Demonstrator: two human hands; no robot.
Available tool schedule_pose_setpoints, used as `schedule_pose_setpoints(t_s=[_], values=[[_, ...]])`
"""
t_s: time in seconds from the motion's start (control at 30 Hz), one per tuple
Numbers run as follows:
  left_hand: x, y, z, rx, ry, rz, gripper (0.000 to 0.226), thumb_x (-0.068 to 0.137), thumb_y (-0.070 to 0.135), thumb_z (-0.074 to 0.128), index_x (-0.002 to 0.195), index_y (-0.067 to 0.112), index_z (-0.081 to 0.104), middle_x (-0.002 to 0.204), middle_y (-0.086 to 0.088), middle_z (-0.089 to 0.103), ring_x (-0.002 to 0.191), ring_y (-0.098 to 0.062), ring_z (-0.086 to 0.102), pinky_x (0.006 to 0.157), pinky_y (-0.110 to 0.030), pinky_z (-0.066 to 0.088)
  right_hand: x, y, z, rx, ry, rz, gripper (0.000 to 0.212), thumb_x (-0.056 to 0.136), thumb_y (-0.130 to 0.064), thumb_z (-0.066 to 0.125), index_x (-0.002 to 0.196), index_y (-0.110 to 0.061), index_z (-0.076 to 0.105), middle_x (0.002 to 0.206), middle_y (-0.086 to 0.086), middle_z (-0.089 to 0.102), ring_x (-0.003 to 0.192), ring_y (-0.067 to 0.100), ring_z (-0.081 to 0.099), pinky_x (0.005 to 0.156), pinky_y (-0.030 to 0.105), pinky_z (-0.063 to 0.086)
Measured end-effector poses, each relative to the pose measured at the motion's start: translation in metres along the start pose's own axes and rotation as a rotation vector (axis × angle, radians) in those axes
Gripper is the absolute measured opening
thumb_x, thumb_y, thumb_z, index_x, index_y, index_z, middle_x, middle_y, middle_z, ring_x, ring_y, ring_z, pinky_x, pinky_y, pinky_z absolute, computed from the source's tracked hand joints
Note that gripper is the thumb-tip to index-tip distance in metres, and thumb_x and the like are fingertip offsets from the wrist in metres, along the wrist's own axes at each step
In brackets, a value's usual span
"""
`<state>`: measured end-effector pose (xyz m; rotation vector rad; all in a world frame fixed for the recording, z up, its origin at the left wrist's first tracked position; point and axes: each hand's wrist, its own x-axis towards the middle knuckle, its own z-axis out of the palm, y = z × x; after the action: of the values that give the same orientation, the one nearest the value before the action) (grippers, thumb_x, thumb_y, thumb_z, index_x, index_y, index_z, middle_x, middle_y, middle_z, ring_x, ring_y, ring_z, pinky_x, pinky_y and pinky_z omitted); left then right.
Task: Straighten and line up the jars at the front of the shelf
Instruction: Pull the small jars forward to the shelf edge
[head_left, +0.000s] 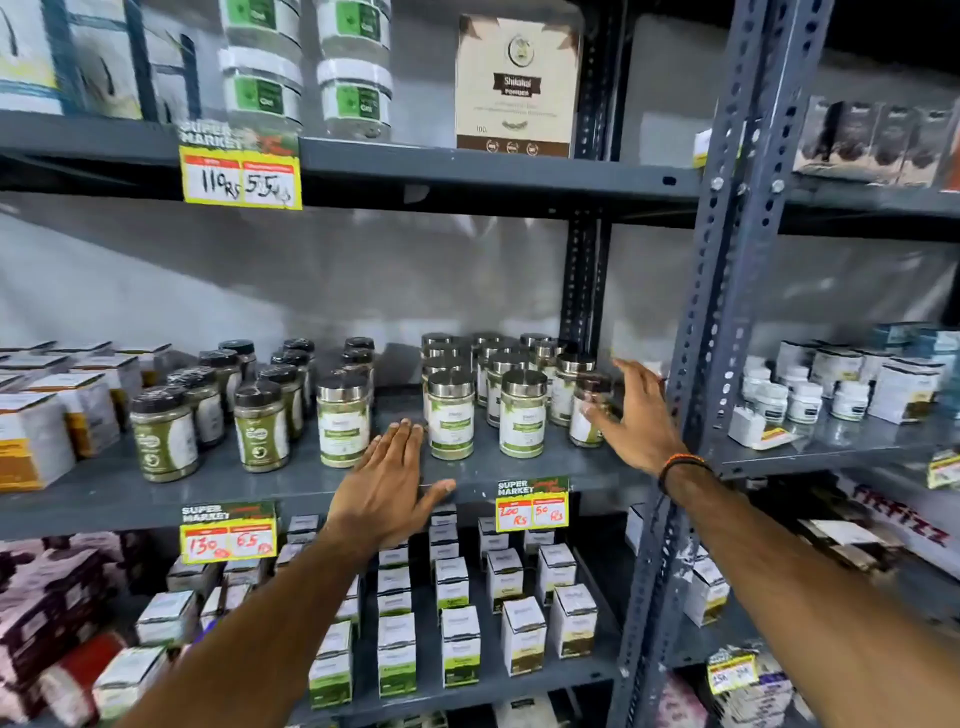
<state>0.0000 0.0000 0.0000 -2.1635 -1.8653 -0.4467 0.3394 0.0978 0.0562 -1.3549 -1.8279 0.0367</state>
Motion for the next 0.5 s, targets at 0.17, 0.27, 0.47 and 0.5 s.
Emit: schedule_pose_setpoints(t_s=[0.17, 0.27, 0.47, 0.5], values=[[0.004, -0.004, 0.012, 0.041, 0.014, 0.008, 0.097, 0.094, 0.077, 0.016, 0.161, 0.006, 0.020, 0.168, -0.015, 0.026, 0.155, -0.027, 0.024, 0.126, -0.039, 0.018, 0.004, 0.009, 0.015, 0.065, -0.072, 0.086, 0.085, 0.089, -0.041, 0.075, 0.157, -0.025, 0.027, 0.157, 0.010, 0.043, 0.139, 0.030, 0.046, 0.116, 0.047, 0.035], [0.004, -0.002, 0.009, 0.074, 0.015, 0.004, 0.088, 0.098, 0.072, 0.022, 0.159, 0.008, 0.027, 0.165, -0.014, 0.034, 0.150, -0.027, 0.034, 0.123, -0.040, 0.025, 0.002, 0.008, 0.019, 0.127, -0.095, 0.115, 0.085, 0.089, -0.030, 0.078, 0.155, -0.034, 0.023, 0.141, 0.007, 0.061, 0.122, 0.031, 0.062, 0.107, 0.045, 0.046], [0.003, -0.001, 0.012, 0.118, 0.030, -0.009, 0.083, 0.100, 0.071, 0.023, 0.156, 0.010, 0.034, 0.161, -0.013, 0.041, 0.146, -0.028, 0.041, 0.121, -0.040, 0.029, 0.000, 0.011, 0.023, 0.164, -0.070, 0.111, 0.087, 0.088, -0.026, 0.079, 0.150, -0.041, 0.020, 0.134, 0.008, 0.066, 0.113, 0.031, 0.067, 0.102, 0.047, 0.051], [0.003, -0.002, 0.012, 0.119, 0.033, -0.008, 0.083, 0.099, 0.071, 0.021, 0.155, 0.011, 0.034, 0.161, -0.013, 0.042, 0.146, -0.028, 0.041, 0.121, -0.040, 0.029, 0.000, 0.011, 0.023, 0.175, -0.067, 0.109, 0.087, 0.088, -0.025, 0.079, 0.151, -0.040, 0.021, 0.134, 0.008, 0.066, 0.113, 0.030, 0.067, 0.103, 0.047, 0.051]])
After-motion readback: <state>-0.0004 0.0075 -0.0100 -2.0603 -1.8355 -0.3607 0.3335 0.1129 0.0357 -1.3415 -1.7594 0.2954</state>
